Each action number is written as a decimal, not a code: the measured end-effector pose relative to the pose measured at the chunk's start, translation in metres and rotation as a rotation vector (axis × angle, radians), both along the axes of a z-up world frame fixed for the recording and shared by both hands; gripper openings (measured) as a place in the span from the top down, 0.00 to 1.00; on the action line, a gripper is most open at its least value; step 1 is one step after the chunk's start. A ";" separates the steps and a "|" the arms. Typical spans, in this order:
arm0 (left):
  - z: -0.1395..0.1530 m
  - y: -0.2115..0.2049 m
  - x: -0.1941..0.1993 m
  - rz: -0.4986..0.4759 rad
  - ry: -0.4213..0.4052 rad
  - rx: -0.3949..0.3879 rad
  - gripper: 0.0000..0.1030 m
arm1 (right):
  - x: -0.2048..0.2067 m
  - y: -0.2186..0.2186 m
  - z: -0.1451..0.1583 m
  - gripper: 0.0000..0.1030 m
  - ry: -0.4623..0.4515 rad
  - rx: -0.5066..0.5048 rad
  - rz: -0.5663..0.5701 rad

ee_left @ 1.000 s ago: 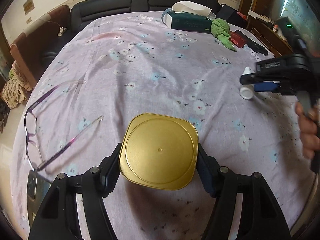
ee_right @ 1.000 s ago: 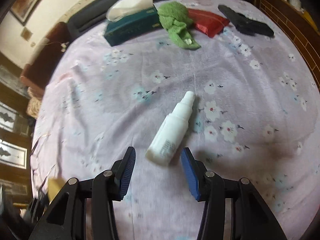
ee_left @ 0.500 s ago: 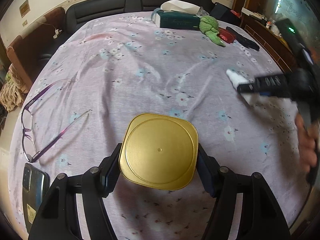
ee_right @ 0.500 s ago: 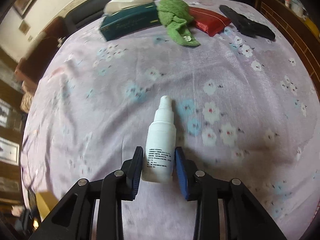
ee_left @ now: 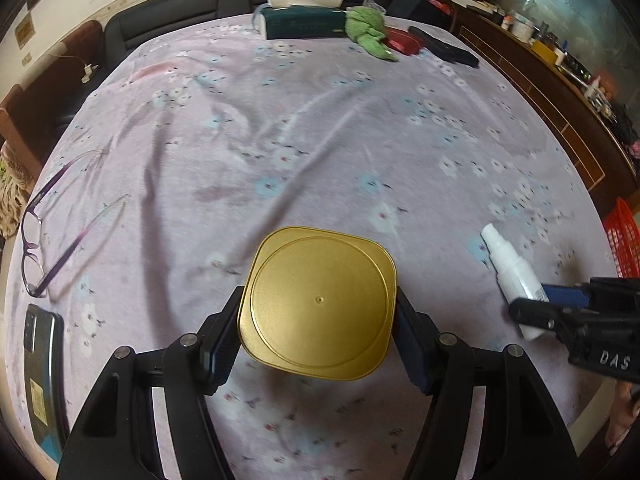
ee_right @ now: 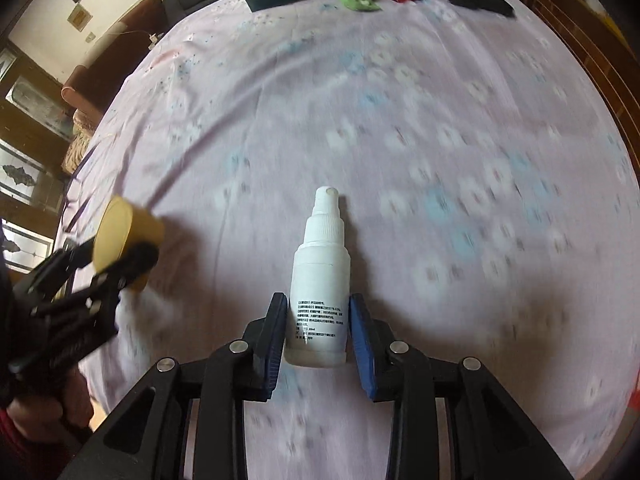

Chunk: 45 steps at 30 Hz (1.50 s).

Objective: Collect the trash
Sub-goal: 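Grasp the white spray bottle with the right gripper while the left gripper holds the container, then carry the spray bottle with the right gripper while the left gripper carries the container to the basket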

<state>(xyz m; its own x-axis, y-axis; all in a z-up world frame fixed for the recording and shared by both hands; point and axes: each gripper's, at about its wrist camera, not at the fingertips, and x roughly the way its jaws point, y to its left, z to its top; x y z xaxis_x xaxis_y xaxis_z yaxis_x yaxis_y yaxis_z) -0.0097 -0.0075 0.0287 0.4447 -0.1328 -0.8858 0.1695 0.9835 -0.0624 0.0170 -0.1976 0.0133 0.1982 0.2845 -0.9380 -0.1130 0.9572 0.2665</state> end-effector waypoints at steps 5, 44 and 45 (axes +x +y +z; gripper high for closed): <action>0.000 -0.017 -0.011 -0.024 0.007 0.006 0.35 | -0.018 -0.011 -0.002 0.68 0.010 0.005 0.007; 0.043 -0.150 -0.053 -0.202 -0.110 0.081 0.35 | -0.085 -0.118 0.065 0.69 -0.216 0.056 -0.143; 0.044 -0.153 -0.054 -0.206 -0.113 0.083 0.35 | -0.087 -0.122 0.066 0.69 -0.220 0.055 -0.150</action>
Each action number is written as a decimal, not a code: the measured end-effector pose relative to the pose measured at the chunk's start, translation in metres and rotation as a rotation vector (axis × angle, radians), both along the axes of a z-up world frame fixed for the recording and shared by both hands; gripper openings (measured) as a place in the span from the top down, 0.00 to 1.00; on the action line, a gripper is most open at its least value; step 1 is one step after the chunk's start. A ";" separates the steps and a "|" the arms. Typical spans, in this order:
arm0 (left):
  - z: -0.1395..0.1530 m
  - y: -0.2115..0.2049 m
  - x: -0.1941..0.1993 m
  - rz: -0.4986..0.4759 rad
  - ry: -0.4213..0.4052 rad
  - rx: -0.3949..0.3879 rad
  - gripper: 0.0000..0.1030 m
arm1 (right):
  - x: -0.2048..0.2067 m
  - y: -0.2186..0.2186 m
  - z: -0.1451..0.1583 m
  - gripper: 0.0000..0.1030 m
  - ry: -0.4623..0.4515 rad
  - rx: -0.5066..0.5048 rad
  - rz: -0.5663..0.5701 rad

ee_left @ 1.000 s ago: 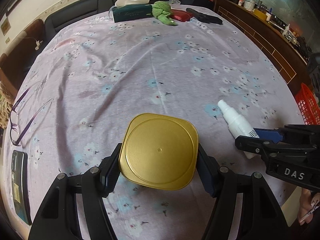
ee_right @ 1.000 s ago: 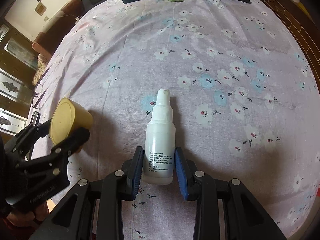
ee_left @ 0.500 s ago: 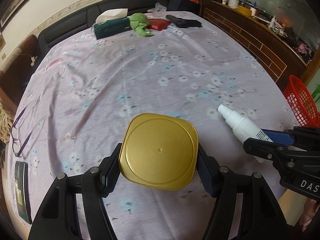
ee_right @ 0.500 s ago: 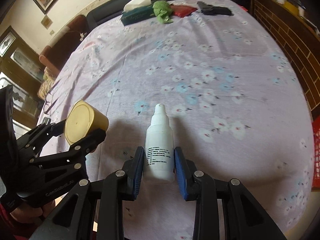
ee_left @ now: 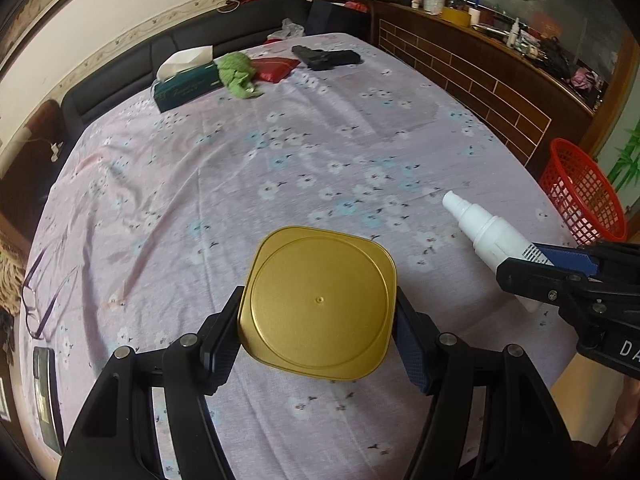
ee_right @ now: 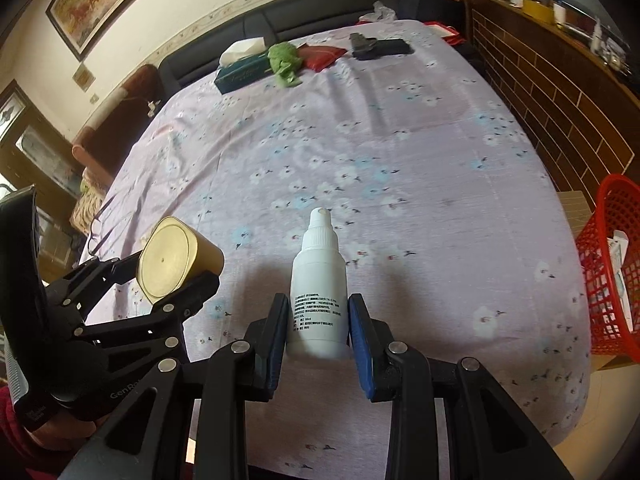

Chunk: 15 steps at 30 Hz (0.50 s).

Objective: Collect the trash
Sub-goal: 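Carry the spray bottle with the right gripper while the left gripper carries the container to the basket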

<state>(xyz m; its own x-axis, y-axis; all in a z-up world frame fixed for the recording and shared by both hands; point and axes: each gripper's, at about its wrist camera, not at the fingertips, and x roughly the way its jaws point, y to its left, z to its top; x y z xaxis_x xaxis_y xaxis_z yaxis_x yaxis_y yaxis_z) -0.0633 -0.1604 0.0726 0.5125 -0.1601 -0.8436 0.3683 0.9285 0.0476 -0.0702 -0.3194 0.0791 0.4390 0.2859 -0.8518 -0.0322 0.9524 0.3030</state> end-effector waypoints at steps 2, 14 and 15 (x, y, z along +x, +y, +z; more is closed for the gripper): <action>0.002 -0.006 -0.001 -0.010 -0.007 0.002 0.35 | -0.002 -0.005 0.001 0.69 -0.004 0.001 -0.008; 0.013 -0.040 -0.002 -0.070 -0.033 0.012 0.35 | -0.014 -0.038 0.012 0.69 -0.037 0.009 -0.073; 0.014 -0.043 -0.002 -0.076 -0.035 0.013 0.35 | -0.015 -0.042 0.012 0.69 -0.039 0.011 -0.080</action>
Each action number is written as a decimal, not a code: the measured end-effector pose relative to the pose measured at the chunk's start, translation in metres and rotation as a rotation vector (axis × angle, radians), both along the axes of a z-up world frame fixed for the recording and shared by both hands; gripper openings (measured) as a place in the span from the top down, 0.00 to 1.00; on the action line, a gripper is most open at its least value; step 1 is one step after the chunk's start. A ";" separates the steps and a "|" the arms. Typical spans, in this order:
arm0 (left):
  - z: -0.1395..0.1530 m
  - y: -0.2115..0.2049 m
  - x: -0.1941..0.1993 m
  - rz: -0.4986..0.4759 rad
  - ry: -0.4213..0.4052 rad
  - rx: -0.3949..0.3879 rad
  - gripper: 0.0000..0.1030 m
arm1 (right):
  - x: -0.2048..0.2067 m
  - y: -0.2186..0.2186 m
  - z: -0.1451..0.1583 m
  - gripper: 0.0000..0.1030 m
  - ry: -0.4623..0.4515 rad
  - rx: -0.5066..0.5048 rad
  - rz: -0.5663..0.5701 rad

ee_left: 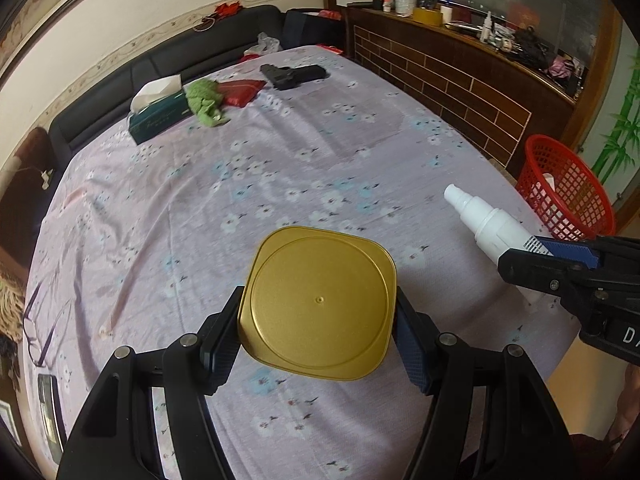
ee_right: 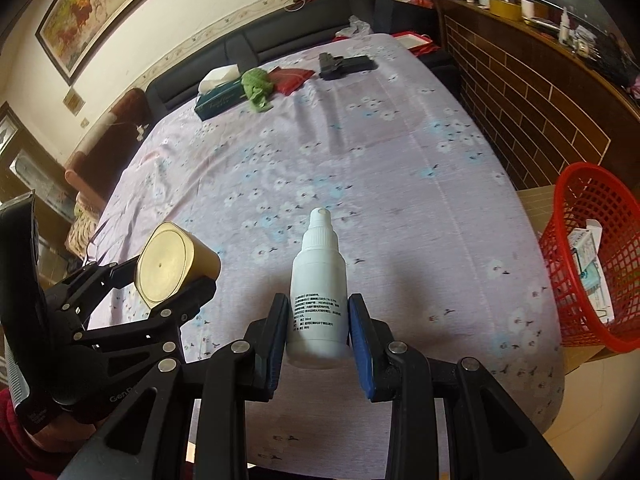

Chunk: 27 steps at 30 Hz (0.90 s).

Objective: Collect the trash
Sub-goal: 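Carry the spray bottle with the right gripper while the left gripper carries the container to the basket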

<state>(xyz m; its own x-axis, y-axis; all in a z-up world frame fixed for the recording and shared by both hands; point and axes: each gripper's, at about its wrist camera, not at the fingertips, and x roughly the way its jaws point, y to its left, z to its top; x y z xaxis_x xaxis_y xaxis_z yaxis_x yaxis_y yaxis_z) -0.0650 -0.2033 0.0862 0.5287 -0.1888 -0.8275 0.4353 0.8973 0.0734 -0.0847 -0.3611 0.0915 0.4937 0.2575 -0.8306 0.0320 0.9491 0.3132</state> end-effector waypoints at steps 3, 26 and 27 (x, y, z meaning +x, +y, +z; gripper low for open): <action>0.002 -0.014 0.000 -0.022 -0.007 0.001 0.35 | -0.003 -0.011 0.004 0.69 -0.010 0.003 -0.021; 0.035 -0.165 -0.009 -0.297 -0.027 -0.039 0.35 | -0.060 -0.166 0.025 0.69 -0.055 0.023 -0.361; 0.037 -0.174 -0.011 -0.314 -0.030 -0.042 0.35 | -0.064 -0.174 0.026 0.69 -0.057 0.024 -0.380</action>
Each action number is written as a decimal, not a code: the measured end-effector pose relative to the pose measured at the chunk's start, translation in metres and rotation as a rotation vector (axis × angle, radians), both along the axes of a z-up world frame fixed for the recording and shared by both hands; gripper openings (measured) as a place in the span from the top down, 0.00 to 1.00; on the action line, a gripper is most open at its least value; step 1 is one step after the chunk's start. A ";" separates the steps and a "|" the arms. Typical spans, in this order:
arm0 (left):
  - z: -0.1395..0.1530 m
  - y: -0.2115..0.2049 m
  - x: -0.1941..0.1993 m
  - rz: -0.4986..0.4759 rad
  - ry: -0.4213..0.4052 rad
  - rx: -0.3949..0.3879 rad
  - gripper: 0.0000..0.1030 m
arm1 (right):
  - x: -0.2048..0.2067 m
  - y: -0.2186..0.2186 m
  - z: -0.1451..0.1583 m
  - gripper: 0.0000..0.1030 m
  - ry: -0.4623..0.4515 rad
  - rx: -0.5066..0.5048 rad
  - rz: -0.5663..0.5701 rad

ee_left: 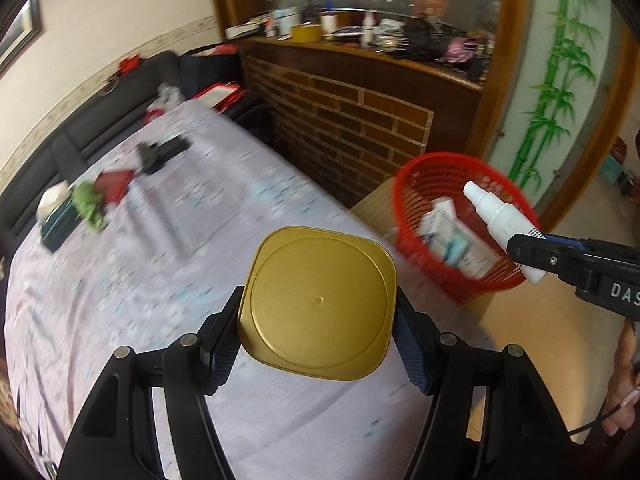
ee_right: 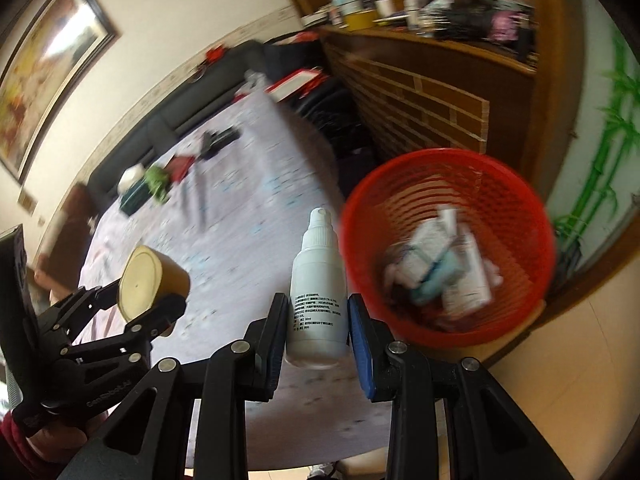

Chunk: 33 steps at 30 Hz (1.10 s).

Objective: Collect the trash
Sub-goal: 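Carry the spray bottle with the right gripper while the left gripper carries the container to the basket, then open the right gripper over the basket while the left gripper releases the container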

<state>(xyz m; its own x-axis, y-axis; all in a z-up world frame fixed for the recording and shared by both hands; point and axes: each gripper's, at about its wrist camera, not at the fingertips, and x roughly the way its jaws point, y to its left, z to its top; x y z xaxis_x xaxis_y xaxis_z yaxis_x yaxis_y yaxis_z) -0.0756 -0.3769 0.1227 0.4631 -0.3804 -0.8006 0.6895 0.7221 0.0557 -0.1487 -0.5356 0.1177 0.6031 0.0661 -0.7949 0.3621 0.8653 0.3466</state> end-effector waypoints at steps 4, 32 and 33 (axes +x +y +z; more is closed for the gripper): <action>0.007 -0.034 -0.002 -0.058 0.025 -0.025 0.35 | -0.017 -0.035 0.003 0.69 -0.007 0.006 -0.084; -0.005 -0.148 0.017 -0.147 0.111 -0.005 0.21 | 0.000 -0.137 0.006 0.68 0.013 -0.025 -0.172; -0.006 -0.147 0.018 -0.136 0.109 0.000 0.19 | 0.002 -0.138 0.004 0.61 0.022 -0.030 -0.172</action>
<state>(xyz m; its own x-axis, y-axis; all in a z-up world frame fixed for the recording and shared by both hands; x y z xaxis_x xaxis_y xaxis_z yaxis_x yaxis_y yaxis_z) -0.0574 -0.5238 0.1165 0.3174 -0.4337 -0.8433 0.7827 0.6219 -0.0252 -0.1470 -0.6739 0.1219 0.5862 -0.0605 -0.8079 0.5126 0.8000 0.3120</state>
